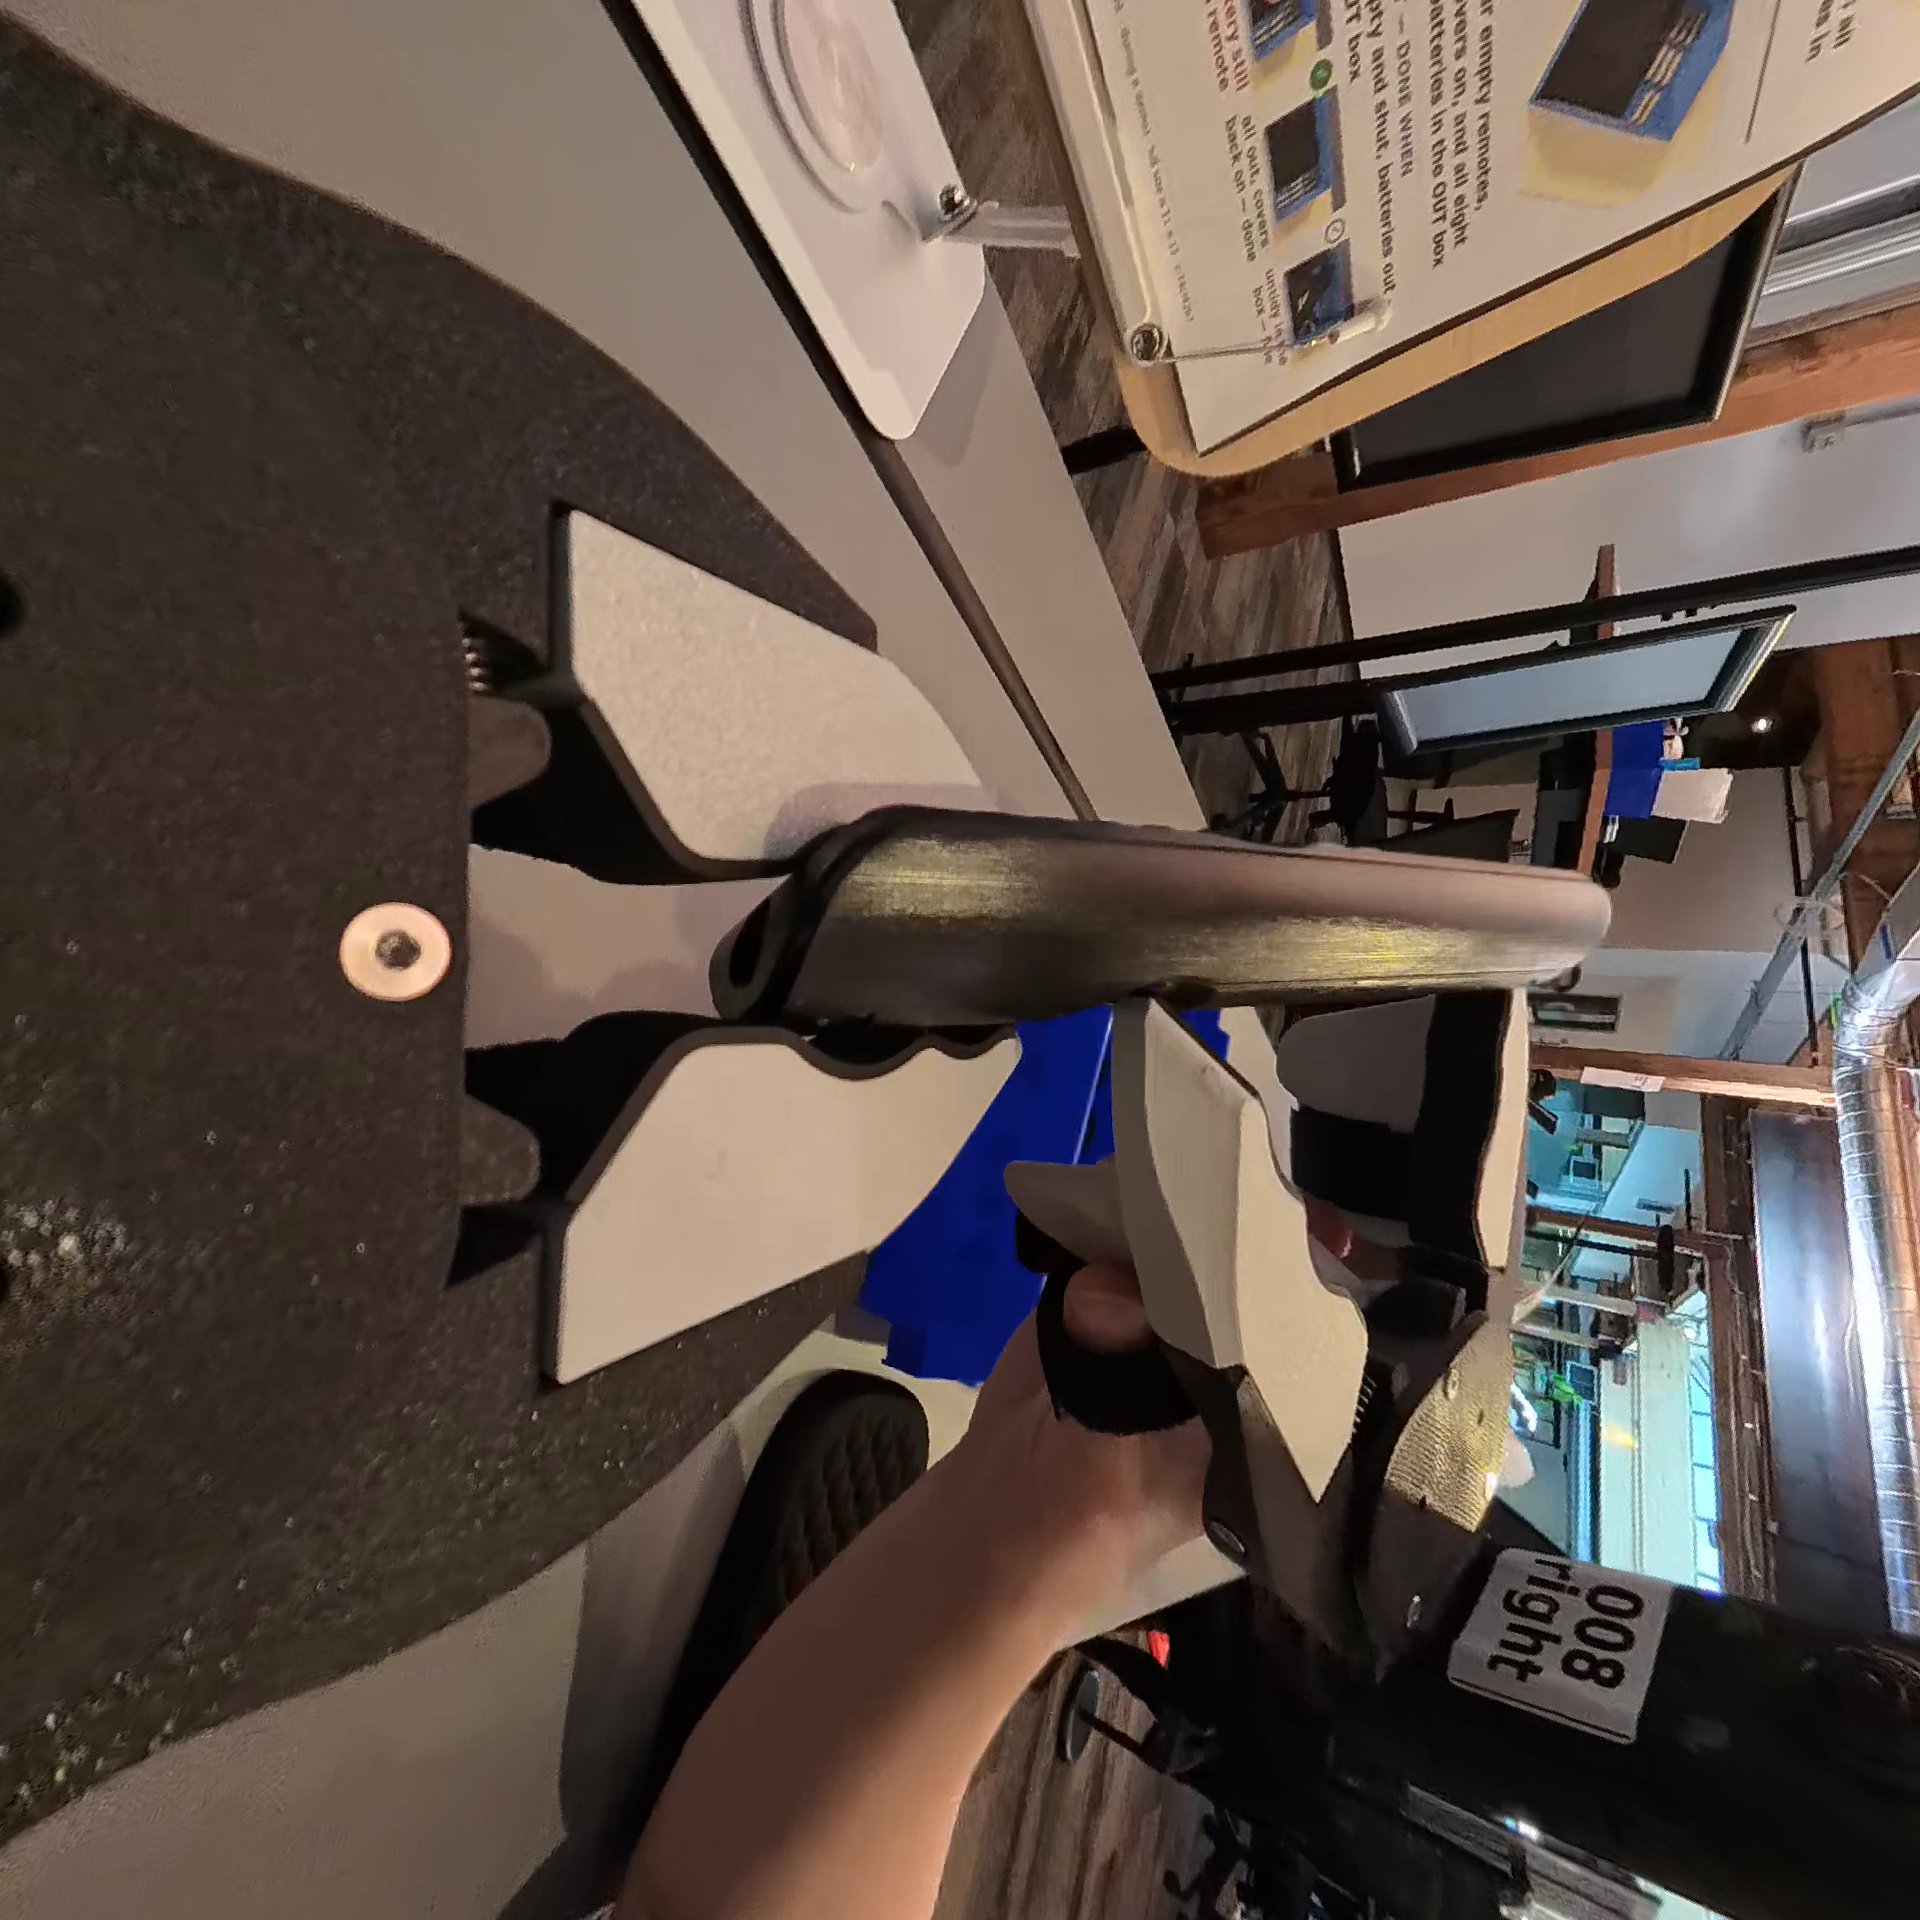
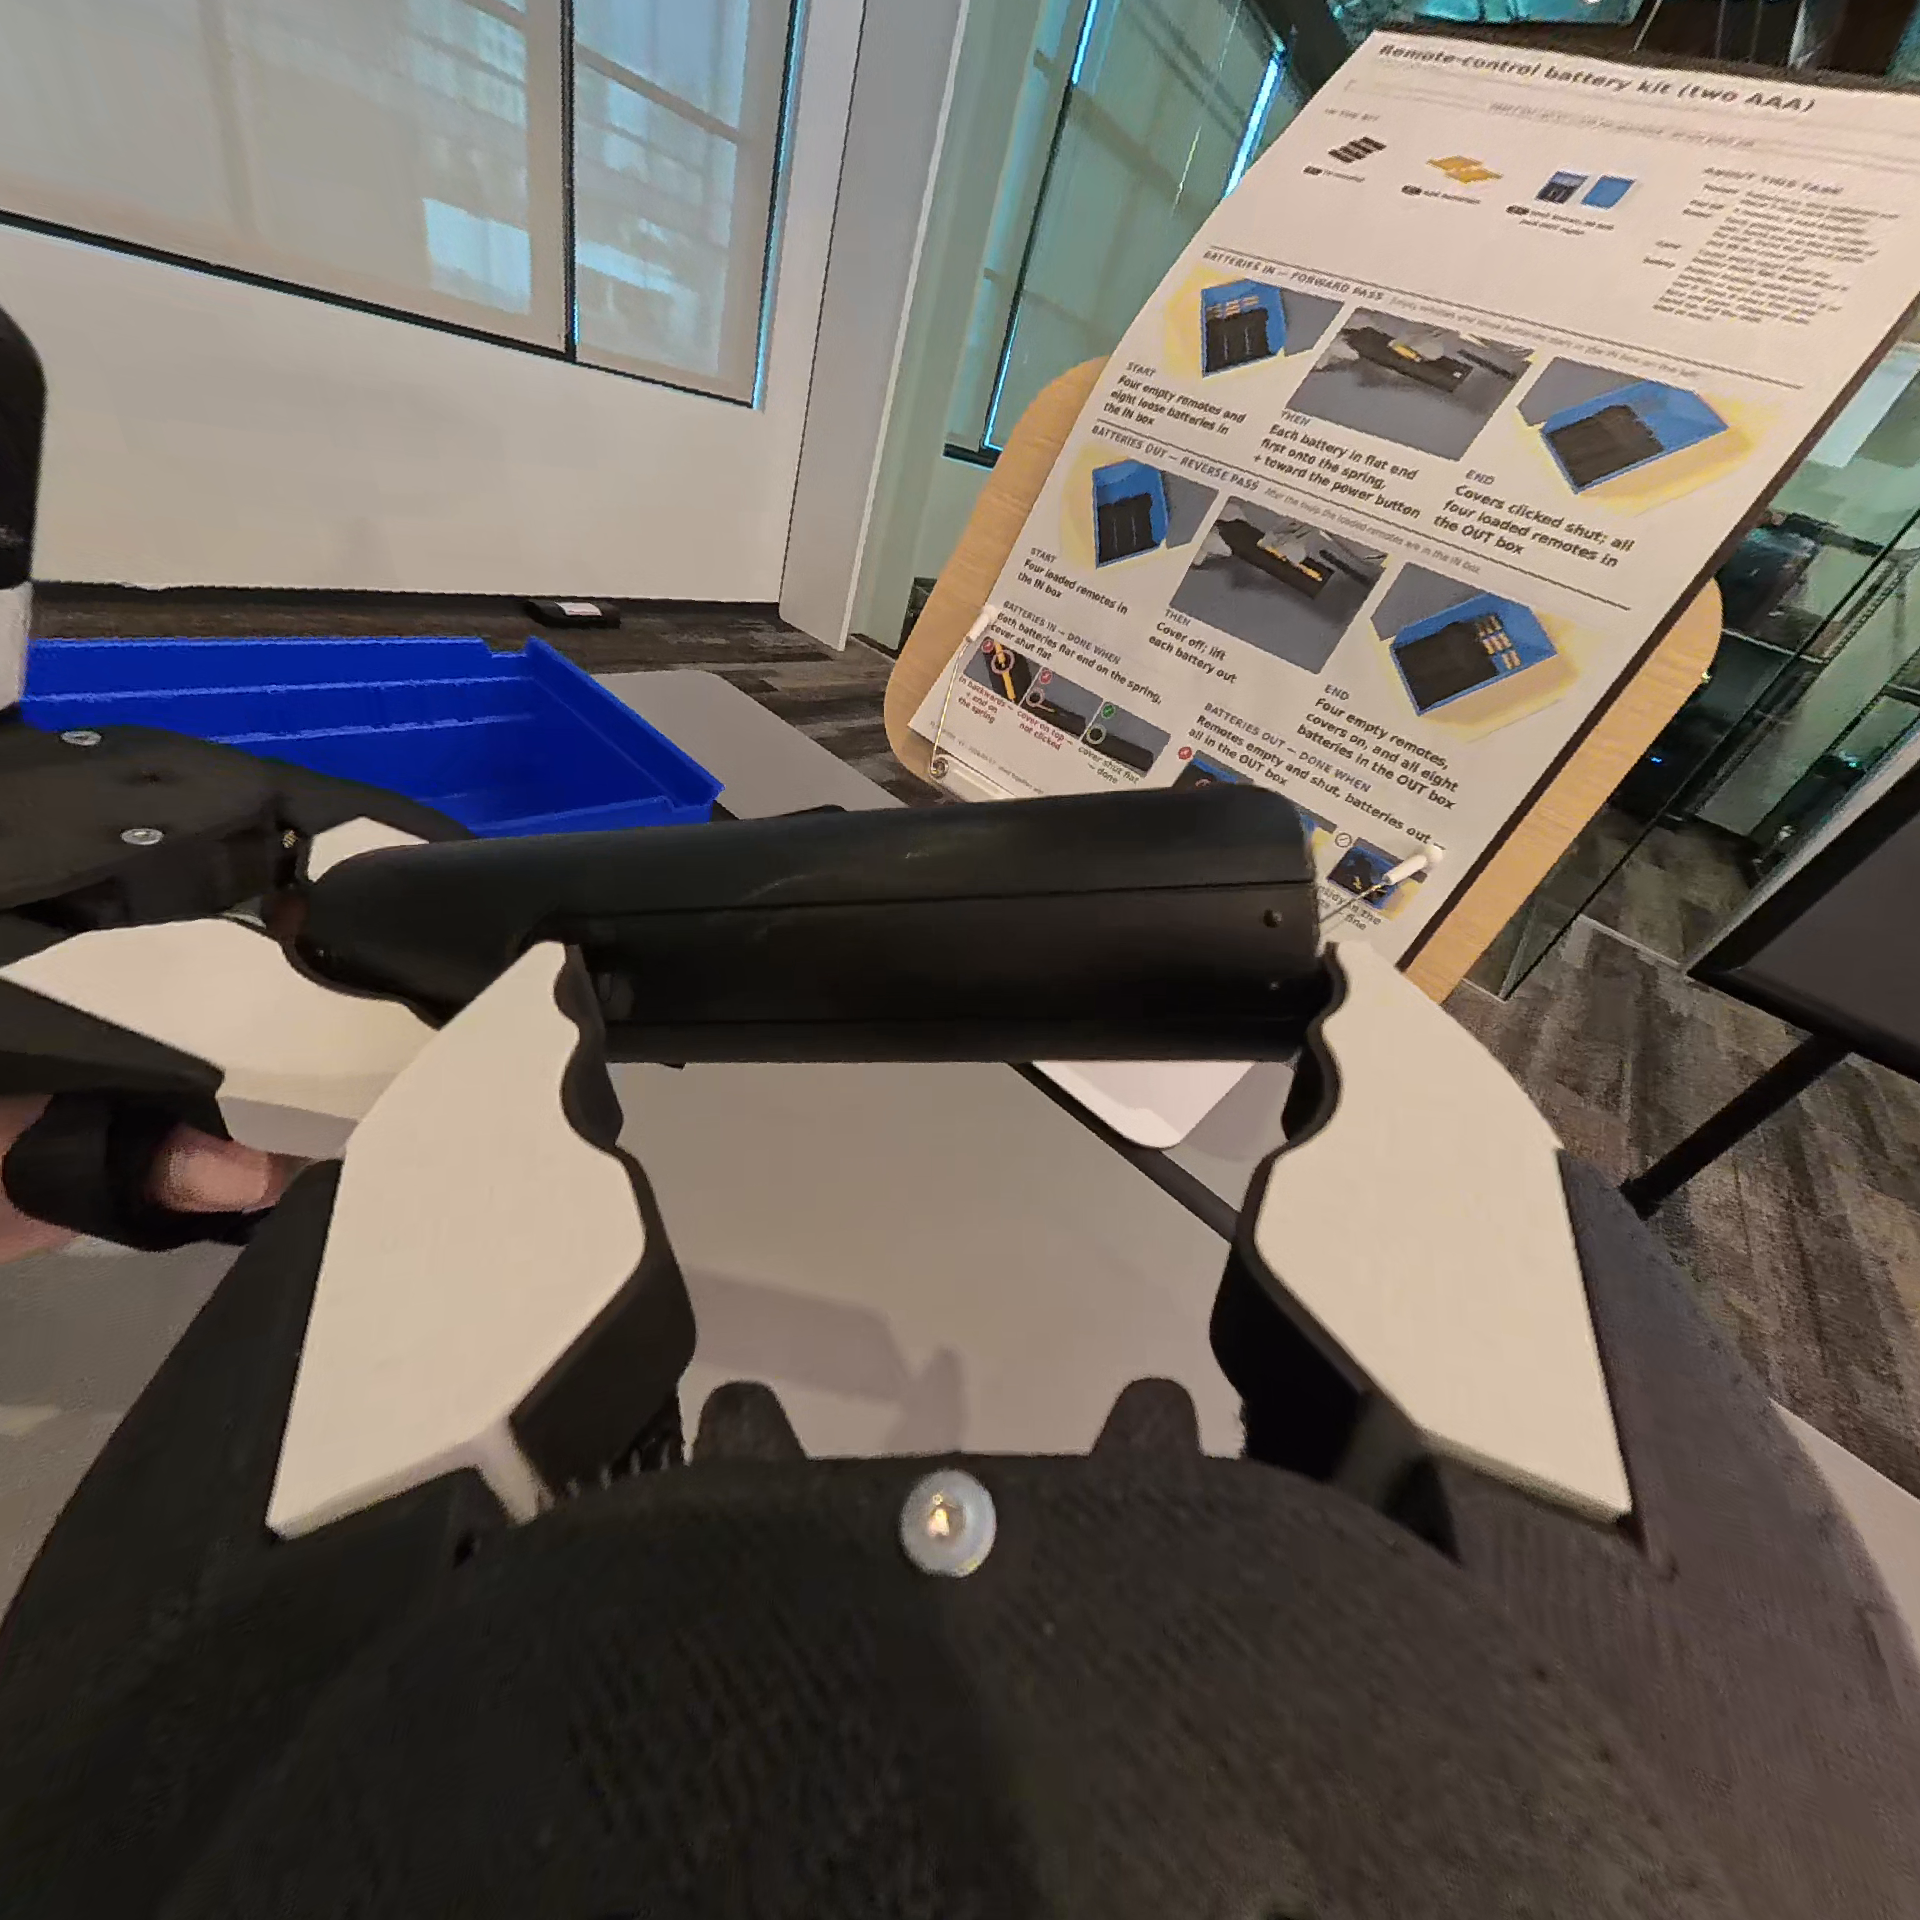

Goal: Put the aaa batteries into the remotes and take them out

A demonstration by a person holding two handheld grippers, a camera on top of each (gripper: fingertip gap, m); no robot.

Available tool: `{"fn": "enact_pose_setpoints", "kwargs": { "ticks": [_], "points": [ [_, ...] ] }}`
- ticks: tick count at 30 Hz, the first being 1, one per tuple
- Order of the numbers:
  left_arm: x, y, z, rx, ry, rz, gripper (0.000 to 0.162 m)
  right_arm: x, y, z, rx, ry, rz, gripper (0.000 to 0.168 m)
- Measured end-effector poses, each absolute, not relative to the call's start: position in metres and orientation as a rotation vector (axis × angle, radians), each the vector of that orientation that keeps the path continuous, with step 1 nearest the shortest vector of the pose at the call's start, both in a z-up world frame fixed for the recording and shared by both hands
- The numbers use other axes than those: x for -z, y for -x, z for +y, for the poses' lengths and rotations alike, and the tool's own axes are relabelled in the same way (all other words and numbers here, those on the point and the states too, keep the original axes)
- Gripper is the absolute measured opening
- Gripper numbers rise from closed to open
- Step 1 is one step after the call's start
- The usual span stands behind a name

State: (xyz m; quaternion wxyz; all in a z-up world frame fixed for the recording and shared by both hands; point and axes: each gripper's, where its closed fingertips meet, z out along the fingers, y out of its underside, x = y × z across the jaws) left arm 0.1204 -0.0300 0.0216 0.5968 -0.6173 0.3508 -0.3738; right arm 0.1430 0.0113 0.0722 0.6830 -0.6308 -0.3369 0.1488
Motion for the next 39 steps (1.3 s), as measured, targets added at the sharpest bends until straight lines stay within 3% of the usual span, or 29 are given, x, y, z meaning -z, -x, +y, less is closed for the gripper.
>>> {"fn": "enact_pose_setpoints", "kwargs": {
  "ticks": [13, 39],
  "points": [
    [-0.027, -0.124, -0.038, 0.911, 1.373, 0.871, 0.031, -0.069, -0.142, 0.012, -0.434, 1.431, -0.768, 0.131],
    [-0.025, -0.115, -0.031, 0.640, 1.358, 0.916, 0.023, -0.072, -0.141, 0.007, -0.431, 1.380, -0.718, 0.128]
  ]
}}
